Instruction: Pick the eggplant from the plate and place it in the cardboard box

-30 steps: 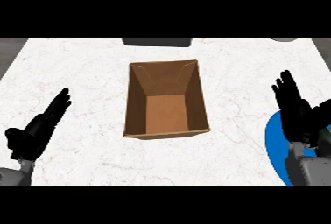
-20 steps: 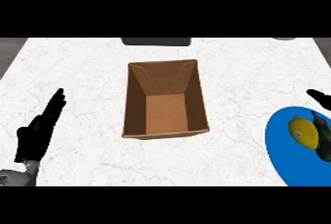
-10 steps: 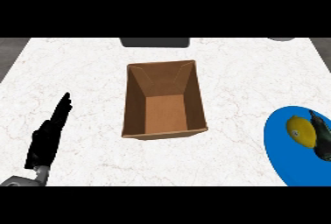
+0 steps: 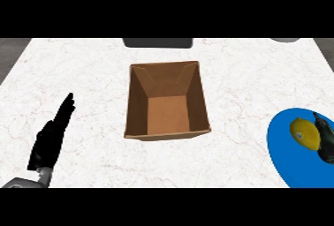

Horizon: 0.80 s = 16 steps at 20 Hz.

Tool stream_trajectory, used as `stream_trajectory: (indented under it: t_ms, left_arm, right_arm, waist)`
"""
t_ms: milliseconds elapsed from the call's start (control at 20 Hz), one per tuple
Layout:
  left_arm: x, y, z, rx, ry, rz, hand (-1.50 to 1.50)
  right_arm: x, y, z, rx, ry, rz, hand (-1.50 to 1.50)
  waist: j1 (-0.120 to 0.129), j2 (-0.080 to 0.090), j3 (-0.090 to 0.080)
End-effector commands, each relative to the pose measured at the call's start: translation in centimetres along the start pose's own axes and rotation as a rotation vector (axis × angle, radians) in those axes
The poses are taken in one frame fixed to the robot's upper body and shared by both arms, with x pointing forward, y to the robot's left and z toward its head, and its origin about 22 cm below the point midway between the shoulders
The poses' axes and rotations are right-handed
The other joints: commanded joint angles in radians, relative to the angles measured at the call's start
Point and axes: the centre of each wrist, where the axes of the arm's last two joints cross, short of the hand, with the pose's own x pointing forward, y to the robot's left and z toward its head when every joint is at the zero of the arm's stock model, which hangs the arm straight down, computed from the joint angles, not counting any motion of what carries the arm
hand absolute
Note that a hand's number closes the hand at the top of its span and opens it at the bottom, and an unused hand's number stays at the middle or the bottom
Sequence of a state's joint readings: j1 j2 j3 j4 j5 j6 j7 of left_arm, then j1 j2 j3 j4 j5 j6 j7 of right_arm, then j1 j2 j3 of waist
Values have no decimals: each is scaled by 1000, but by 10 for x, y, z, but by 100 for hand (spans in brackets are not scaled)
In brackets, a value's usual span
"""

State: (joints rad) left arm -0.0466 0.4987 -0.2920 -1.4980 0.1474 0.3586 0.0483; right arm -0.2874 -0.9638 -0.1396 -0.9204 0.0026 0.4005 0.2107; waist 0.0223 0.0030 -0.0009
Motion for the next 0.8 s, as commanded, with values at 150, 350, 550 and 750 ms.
stream_trajectory:
  t_ms: [150,350,550,750]
  left_arm:
    - [-2,7,4,3,0,-7,0]
    - [-4,6,2,14,7,15,0]
    - [4,6,19,10,16,9,0]
    - [-14,6,-7,22,7,4,0]
  right_arm:
    - [39,17,-9,312,102,186,-150]
    - [36,36,-26,332,158,175,-150]
    - [59,47,-20,288,192,195,-150]
    - [46,66,-23,295,246,209,-150]
  waist:
    - [-8,-5,0]
    - [-9,-1,1]
    - [-16,-5,1]
    - [-25,-4,0]
